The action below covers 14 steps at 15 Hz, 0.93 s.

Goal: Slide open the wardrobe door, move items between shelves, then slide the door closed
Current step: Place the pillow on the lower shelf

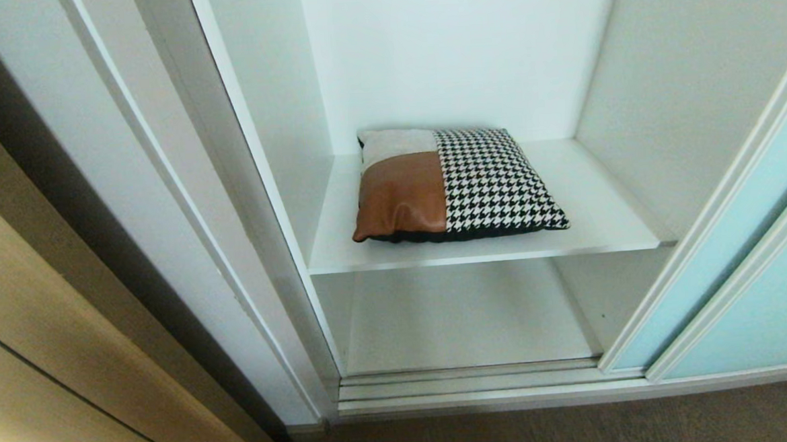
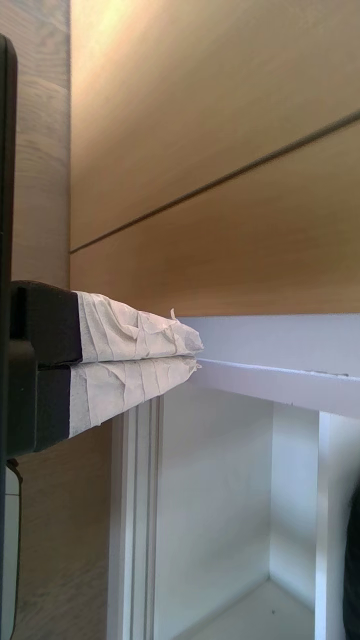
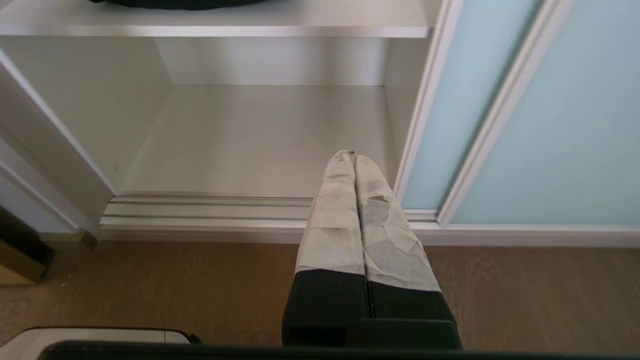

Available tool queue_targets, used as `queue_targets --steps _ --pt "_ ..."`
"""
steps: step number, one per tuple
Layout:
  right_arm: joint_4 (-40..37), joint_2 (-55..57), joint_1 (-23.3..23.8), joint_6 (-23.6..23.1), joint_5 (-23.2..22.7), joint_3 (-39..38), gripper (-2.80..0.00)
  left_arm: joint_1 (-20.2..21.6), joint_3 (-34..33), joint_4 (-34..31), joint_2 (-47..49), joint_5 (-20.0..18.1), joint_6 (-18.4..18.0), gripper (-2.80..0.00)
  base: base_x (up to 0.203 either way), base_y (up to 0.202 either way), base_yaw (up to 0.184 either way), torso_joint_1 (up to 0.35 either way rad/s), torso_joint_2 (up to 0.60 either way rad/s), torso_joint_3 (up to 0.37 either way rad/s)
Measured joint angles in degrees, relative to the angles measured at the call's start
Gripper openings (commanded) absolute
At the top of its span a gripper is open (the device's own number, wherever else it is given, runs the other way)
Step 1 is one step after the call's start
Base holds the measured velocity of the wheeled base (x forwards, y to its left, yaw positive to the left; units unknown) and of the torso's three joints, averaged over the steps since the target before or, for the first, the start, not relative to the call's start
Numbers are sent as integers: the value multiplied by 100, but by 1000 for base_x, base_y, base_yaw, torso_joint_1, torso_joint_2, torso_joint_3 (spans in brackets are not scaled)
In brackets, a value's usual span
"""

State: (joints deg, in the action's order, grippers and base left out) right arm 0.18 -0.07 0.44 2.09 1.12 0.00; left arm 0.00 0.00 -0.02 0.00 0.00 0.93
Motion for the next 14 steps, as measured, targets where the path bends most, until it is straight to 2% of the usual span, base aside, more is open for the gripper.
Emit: queue_targets --steps 3,9,14 --pt "-3 0 0 -1 2 0 -280 0 0 2 0 0 4 -280 2 -104 13 -1 3 2" --pt "-2 0 -5 2 2 0 -280 1 0 2 0 0 11 -280 0 -186 2 3 2 2" --pt "-5 0 0 2 2 0 -280 -2 0 2 0 0 11 -280 -6 -14 2 2 1 1"
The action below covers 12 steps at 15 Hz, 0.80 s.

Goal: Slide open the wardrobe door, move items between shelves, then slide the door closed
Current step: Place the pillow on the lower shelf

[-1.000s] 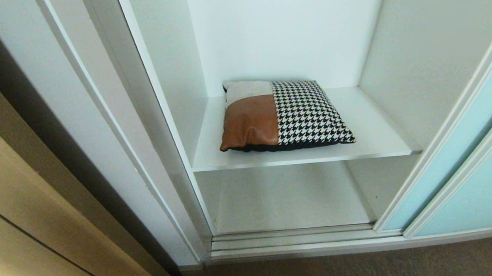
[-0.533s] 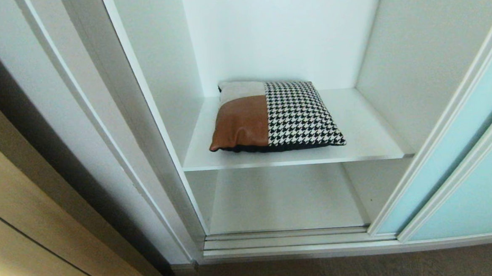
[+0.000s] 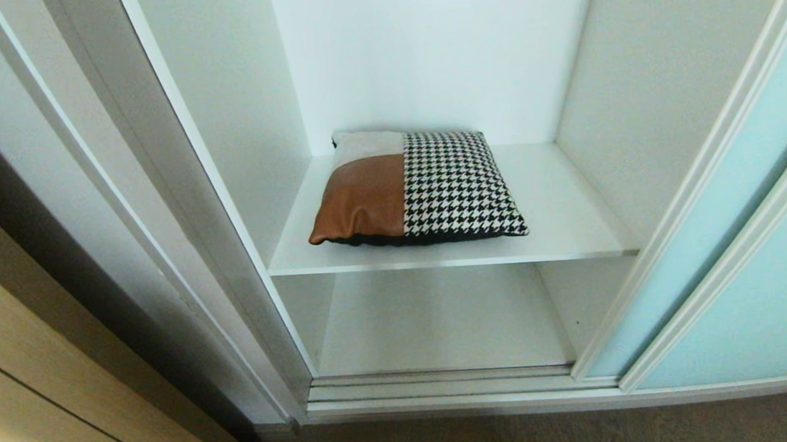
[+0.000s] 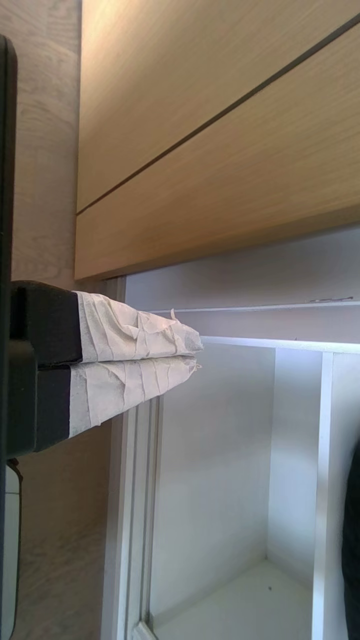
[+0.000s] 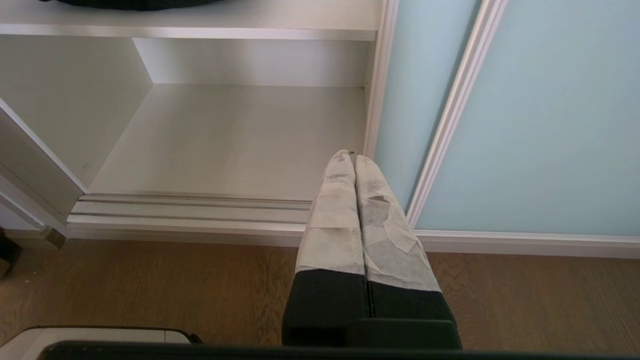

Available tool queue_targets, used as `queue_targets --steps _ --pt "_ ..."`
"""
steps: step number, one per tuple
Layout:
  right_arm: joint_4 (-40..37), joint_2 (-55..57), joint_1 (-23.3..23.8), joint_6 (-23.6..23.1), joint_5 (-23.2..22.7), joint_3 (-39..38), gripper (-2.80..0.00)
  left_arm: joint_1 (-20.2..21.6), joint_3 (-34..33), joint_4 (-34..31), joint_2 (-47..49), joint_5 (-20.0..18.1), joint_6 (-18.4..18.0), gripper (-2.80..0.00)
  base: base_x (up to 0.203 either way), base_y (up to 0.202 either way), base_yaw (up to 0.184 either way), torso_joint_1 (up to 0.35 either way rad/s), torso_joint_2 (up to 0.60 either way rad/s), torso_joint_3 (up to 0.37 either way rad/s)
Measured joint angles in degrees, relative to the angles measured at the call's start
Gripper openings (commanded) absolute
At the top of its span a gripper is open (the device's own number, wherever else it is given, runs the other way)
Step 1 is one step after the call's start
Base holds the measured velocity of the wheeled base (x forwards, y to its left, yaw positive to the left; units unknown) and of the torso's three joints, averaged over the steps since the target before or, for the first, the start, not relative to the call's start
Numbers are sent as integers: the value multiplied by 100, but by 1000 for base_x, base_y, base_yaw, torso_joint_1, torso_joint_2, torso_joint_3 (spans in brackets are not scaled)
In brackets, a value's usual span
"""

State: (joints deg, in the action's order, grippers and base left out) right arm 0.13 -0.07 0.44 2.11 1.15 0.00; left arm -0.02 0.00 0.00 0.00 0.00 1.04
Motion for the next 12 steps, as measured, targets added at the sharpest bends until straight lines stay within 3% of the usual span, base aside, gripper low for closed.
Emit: queue_targets --steps 12 --pt "-3 0 -2 -95 4 0 -280 2 0 0 0 0 -2 -280 0 0 0 0 0 0"
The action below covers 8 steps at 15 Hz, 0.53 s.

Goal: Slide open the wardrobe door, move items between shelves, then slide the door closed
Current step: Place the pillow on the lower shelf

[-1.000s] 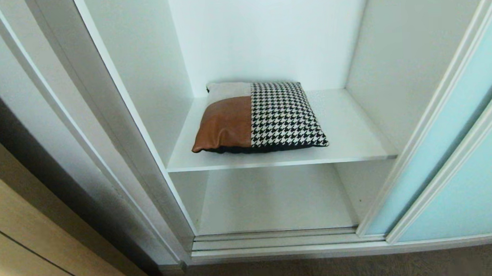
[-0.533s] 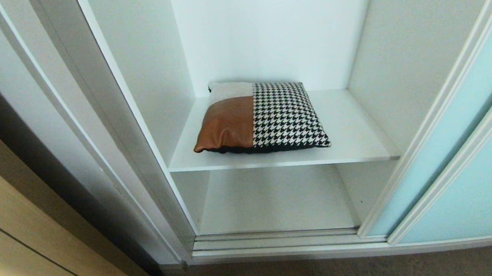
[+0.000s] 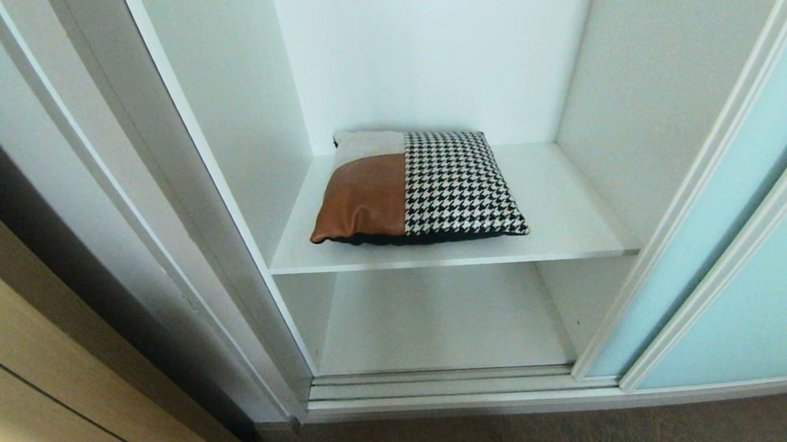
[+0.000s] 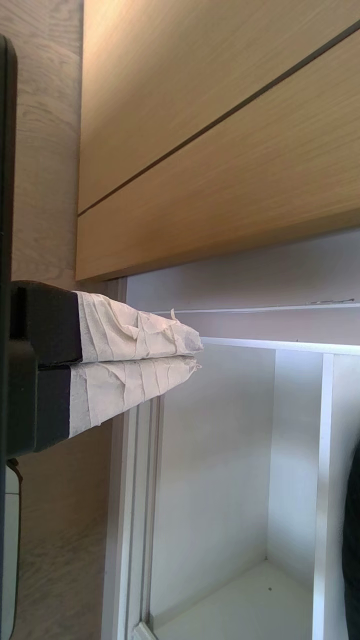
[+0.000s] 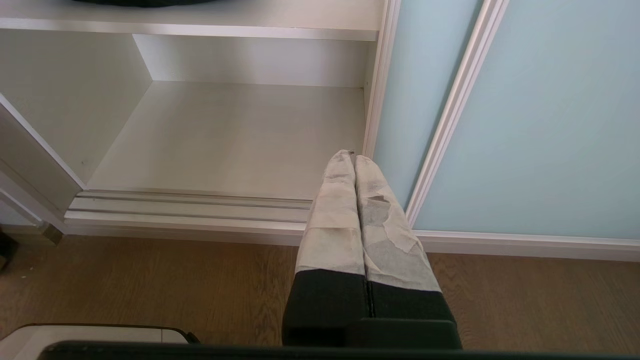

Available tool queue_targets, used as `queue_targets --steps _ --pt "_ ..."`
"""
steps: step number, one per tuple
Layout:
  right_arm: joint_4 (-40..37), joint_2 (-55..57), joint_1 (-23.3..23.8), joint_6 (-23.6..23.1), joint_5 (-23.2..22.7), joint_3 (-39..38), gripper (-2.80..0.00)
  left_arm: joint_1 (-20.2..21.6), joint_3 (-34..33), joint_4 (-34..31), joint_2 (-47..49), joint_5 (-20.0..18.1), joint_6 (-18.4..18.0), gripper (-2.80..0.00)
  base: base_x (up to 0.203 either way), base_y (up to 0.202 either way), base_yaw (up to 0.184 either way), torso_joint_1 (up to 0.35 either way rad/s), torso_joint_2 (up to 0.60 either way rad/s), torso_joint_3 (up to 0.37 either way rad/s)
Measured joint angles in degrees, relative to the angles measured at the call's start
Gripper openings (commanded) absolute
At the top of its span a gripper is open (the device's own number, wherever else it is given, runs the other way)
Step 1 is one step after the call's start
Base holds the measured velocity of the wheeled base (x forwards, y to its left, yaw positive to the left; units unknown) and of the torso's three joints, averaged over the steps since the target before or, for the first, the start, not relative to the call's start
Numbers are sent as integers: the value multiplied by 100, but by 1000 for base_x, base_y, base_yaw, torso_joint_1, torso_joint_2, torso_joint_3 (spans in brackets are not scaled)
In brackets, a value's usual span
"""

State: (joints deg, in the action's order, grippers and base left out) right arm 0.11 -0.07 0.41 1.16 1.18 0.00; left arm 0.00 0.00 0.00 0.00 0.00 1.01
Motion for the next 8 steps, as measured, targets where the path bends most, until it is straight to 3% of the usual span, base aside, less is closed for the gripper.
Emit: queue_targets --steps 8 --pt "-3 0 -9 62 18 0 -280 0 0 0 0 0 2 -280 0 0 0 0 0 0"
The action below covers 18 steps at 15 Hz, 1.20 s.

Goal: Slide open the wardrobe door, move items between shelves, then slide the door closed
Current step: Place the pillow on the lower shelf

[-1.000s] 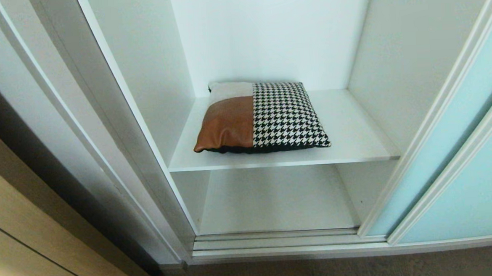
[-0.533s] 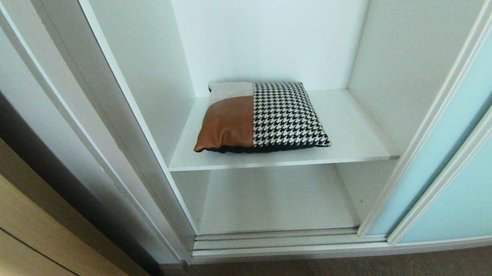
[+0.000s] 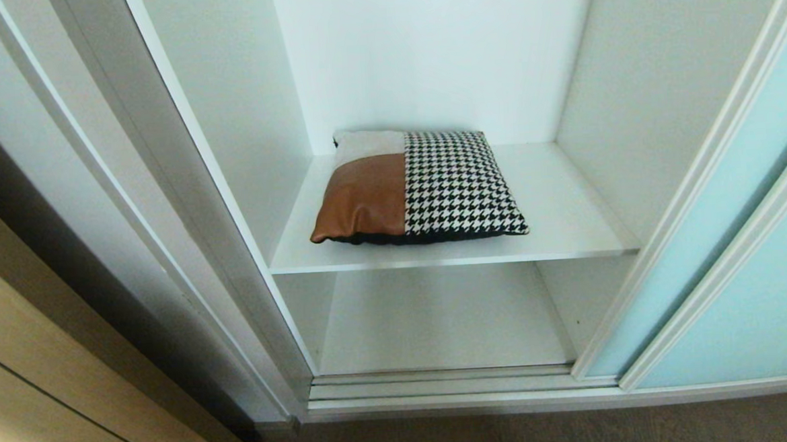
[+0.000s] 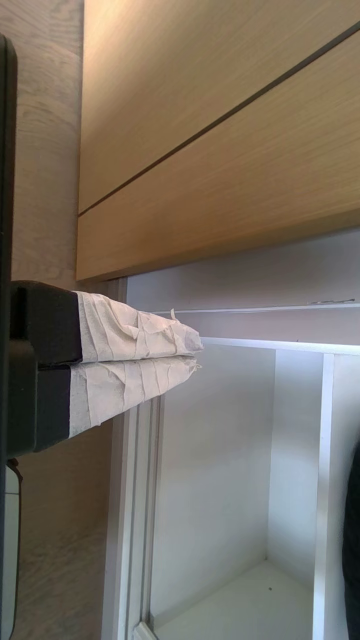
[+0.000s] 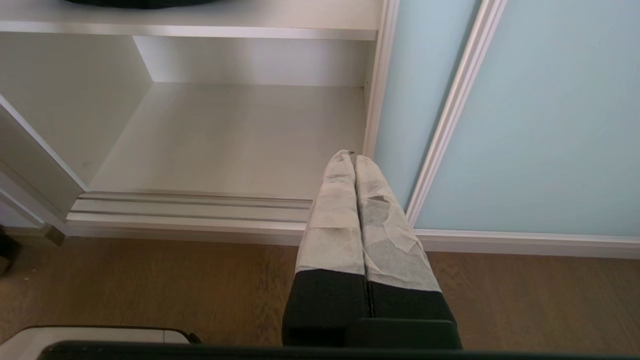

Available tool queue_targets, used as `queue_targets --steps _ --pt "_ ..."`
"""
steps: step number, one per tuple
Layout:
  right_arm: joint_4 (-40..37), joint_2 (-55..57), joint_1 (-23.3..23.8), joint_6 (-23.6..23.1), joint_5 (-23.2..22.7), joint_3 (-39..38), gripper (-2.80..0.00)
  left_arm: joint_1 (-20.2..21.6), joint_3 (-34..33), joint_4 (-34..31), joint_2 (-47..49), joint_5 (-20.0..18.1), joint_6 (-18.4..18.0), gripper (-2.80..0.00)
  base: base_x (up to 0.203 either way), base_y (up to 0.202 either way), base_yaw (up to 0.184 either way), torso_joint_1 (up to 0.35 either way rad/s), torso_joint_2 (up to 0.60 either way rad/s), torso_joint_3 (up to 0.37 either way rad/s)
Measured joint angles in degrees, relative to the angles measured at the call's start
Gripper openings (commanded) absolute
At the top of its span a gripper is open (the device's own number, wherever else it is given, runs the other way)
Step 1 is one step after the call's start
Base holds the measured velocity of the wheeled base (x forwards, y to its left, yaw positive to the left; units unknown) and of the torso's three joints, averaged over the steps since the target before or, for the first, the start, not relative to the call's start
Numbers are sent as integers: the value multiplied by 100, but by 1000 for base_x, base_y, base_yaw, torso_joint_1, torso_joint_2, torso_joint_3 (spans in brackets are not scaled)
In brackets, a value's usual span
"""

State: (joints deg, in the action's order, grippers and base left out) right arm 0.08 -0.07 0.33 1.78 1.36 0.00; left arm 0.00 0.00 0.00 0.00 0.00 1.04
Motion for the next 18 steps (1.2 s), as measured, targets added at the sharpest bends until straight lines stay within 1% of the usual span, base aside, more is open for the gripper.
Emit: queue_targets --steps 2,3,4,5,8,10,13,15,16,18 --pt "-127 8 0 -34 32 128 -280 0 0 0 0 0 0 -280 0 0 0 0 0 0" --pt "-333 56 0 34 9 386 -280 0 0 0 0 0 0 -280 0 0 0 0 0 0" --pt "-489 158 -2 177 -53 871 -280 2 0 0 0 0 0 -280 0 0 0 0 0 0" --pt "-806 301 0 365 -169 1374 -280 -1 0 0 0 1 0 -280 0 0 0 0 0 0" --pt "-1985 1042 25 815 -811 2918 -280 0 0 0 0 -2 0 -280 0 0 0 0 0 0" --pt "-2595 1777 55 1005 -1511 3654 -280 0 0 0 0 0 0 -280 0 0 0 0 0 0" --pt "-2810 3000 66 1223 -2528 4247 -280 0 0 0 0 0 1 -280 0 0 0 0 0 0" --pt "-2711 3807 -15 1274 -3026 4466 -280 0 0 0 0 0 0 -280 0 0 0 0 0 0" --pt "-2576 4192 -165 1308 -3169 4534 -280 0 0 0 0 0 0 -280 0 0 0 0 0 0" --pt "-2222 4979 -512 1373 -3157 4652 -280 0 0 0 0 0 -2 -280 0 0 0 0 0 0"
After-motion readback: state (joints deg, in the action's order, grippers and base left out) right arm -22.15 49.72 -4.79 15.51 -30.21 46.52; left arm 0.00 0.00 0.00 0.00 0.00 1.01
